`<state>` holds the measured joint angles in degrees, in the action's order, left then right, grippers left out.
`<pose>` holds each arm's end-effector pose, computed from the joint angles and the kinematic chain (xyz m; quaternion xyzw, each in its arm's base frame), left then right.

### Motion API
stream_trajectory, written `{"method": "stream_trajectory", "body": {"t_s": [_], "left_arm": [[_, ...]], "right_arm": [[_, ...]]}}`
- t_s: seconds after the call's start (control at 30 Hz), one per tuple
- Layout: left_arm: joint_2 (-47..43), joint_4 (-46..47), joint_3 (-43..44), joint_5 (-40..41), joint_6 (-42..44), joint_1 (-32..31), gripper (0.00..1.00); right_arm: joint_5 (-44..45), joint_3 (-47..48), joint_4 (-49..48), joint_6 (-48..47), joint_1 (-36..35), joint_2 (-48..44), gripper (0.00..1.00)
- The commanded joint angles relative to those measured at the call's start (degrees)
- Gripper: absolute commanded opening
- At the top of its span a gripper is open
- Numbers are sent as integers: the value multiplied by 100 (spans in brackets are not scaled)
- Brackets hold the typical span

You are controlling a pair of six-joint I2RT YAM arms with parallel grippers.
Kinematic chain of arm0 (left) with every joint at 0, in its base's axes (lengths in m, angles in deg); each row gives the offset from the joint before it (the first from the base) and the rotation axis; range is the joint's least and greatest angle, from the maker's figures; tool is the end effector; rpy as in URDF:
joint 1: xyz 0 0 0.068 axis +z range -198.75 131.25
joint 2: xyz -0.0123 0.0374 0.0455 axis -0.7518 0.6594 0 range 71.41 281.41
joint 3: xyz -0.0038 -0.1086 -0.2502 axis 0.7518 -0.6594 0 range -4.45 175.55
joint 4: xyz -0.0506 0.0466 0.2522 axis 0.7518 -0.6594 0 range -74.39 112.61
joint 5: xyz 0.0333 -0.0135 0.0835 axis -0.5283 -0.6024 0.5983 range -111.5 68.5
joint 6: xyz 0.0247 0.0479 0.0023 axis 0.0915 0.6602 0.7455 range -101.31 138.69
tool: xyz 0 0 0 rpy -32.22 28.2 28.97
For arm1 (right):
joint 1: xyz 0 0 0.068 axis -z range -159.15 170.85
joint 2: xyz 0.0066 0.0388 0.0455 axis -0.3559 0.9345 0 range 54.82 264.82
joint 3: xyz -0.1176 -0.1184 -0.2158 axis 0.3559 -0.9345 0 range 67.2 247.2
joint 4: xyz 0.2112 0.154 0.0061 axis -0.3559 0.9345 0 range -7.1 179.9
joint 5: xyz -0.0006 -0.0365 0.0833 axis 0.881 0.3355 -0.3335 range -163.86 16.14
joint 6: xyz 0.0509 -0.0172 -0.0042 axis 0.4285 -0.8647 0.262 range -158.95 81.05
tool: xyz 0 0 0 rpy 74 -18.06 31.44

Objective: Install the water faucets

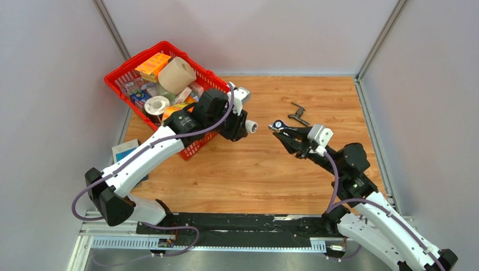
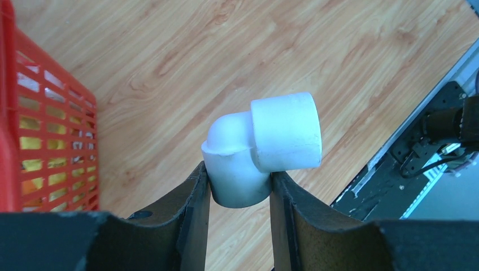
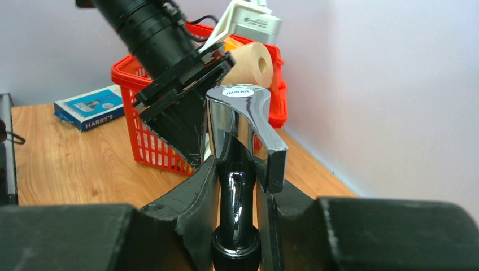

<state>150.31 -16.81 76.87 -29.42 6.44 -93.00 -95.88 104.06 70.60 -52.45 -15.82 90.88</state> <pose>0.2104 -0.2119 0.3771 0.2757 0.8497 -0.2652 0.3629 0.1163 0.1032 0.3566 -0.3942 0.4895 0.2707 0.7292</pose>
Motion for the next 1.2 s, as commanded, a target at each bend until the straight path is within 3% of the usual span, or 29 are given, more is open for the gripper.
{"method": "stream_trajectory", "body": {"t_s": [0.0,0.23,0.33,0.47,0.63,1.17], "left_arm": [[-102,-777,349,-112,758,197,0],[-146,-1033,192,-253,1120,382,0],[-269,-1024,34,-866,1093,531,0],[-340,-1094,-2,-1114,1111,584,0],[-287,-1243,68,-1651,1128,628,0],[196,-1946,797,-2178,970,637,0]], "right_arm": [[-953,356,-178,-994,-95,384,0],[-681,796,508,-2296,-789,1157,0],[-620,840,561,-2587,-956,1474,0],[-330,779,579,-3009,-1132,1720,0],[-206,752,570,-3203,-1211,1817,0],[286,295,500,-3467,-1554,1633,0]]}}
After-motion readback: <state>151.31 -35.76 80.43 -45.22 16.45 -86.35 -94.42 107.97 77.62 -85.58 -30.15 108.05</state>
